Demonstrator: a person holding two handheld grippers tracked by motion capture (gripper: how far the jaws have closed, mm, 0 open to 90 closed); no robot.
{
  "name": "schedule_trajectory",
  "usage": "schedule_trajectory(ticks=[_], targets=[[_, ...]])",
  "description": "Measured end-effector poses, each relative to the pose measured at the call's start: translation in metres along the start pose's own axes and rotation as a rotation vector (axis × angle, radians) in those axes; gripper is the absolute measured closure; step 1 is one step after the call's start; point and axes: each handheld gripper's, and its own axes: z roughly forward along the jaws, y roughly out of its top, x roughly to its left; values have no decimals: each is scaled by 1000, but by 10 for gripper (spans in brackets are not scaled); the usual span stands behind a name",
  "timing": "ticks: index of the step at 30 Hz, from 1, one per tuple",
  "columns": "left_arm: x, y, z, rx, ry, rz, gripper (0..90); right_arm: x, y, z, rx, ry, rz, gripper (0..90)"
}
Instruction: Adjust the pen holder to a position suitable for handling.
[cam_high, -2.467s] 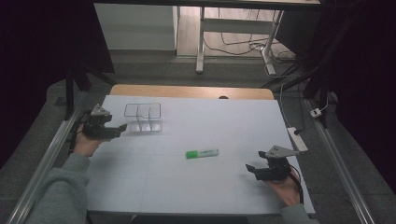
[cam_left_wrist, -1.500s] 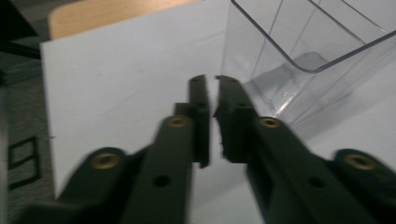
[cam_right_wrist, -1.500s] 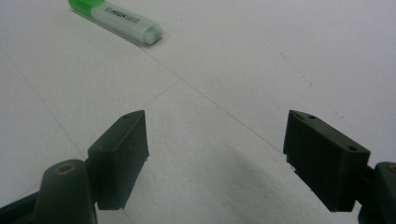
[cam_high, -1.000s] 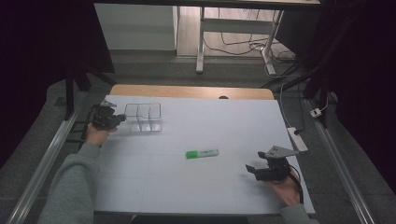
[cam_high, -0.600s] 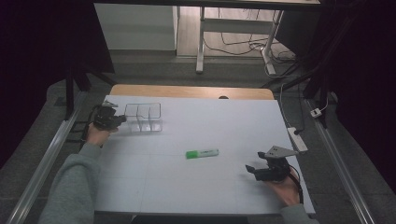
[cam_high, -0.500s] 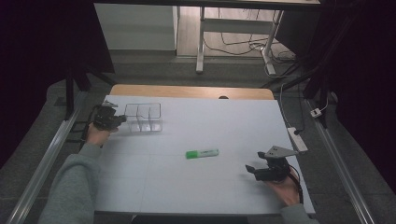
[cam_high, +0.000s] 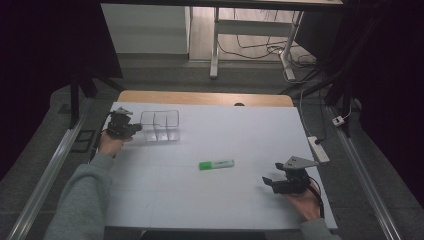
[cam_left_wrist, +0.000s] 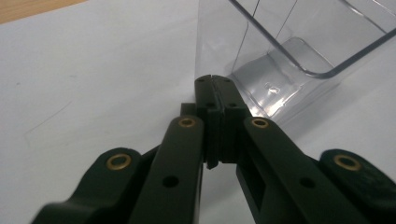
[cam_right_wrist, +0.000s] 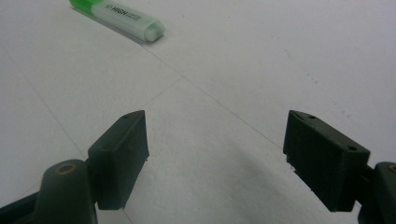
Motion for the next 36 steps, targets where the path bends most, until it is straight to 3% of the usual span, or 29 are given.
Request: schedule_trajectory(ticks=[10, 36], targets=[[-23, 14, 9, -2, -39, 49, 889, 0, 0, 1, 1, 11, -1, 215], [-60, 45, 34, 20, -66, 115, 889, 0, -1, 2, 0, 18, 5, 215]])
